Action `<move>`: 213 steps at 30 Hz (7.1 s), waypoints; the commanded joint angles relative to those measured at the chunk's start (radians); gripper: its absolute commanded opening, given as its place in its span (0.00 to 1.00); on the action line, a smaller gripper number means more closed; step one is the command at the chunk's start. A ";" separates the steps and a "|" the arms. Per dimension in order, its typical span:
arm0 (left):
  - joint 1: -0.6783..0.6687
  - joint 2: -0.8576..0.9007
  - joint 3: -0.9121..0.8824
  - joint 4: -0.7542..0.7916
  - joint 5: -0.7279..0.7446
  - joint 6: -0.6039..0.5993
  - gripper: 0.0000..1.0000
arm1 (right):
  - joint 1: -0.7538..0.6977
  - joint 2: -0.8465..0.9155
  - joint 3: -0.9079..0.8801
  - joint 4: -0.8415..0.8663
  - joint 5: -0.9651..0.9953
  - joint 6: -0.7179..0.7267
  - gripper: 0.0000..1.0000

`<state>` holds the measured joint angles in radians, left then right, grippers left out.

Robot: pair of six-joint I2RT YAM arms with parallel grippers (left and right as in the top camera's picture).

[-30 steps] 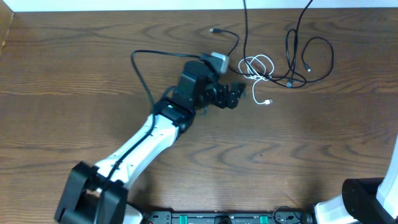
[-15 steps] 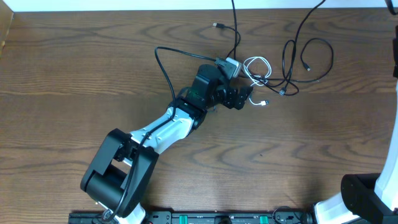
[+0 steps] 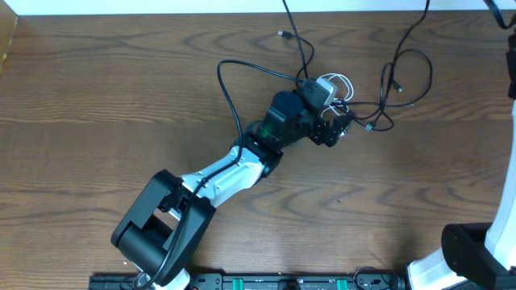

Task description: Untangle cables

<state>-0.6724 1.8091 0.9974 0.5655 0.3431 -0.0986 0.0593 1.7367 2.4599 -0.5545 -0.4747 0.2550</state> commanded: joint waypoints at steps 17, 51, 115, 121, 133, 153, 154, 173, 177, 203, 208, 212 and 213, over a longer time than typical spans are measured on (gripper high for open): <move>-0.034 0.009 0.008 0.163 0.034 -0.482 0.93 | -0.006 0.069 0.012 -0.014 0.001 -0.027 0.01; 0.407 -0.312 0.007 -0.168 -0.364 -0.016 0.08 | -0.146 0.098 0.011 -0.252 0.075 -0.187 0.01; 0.687 -0.659 0.009 -0.418 -0.255 0.041 0.08 | -0.072 0.492 -0.004 -1.000 0.154 -0.443 0.99; 0.687 -0.652 0.008 -0.538 -0.113 0.042 0.08 | -0.042 0.557 -0.004 -1.059 0.125 -0.444 0.99; 0.686 -0.607 0.008 -0.629 0.004 0.042 0.08 | -0.039 0.585 -0.007 -1.126 0.240 -0.386 0.99; 0.686 -0.605 0.008 -0.681 0.016 0.065 0.08 | -0.014 0.586 -0.360 -0.919 0.116 -0.345 0.98; 0.686 -0.605 0.008 -0.682 0.016 0.065 0.07 | -0.010 0.586 -0.377 -0.906 0.116 -0.345 0.96; 0.686 -0.600 0.008 -0.681 0.011 0.065 0.08 | -0.050 0.554 -0.208 -0.858 -0.032 -0.338 0.01; 0.686 -0.600 0.008 -0.682 0.011 0.065 0.07 | -0.098 0.528 -0.014 -0.864 -0.148 -0.318 0.01; 0.689 -0.600 0.007 -0.749 -0.844 0.152 0.07 | -0.765 0.433 0.523 -0.682 -0.373 0.061 0.01; 0.691 -0.600 0.007 -0.718 -1.028 0.146 0.08 | -0.794 0.433 0.523 -0.684 -0.369 0.038 0.01; 0.714 -0.600 0.007 -0.674 -1.177 0.147 0.07 | -0.809 0.433 0.523 -0.694 -0.367 0.014 0.01; 0.726 -0.600 0.007 -0.668 -1.205 0.147 0.08 | -0.814 0.433 0.523 -0.703 -0.360 0.004 0.01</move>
<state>0.0265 1.2049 0.9974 -0.1162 -0.6724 0.0494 -0.7372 2.1647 2.9829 -1.2461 -0.8200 0.2970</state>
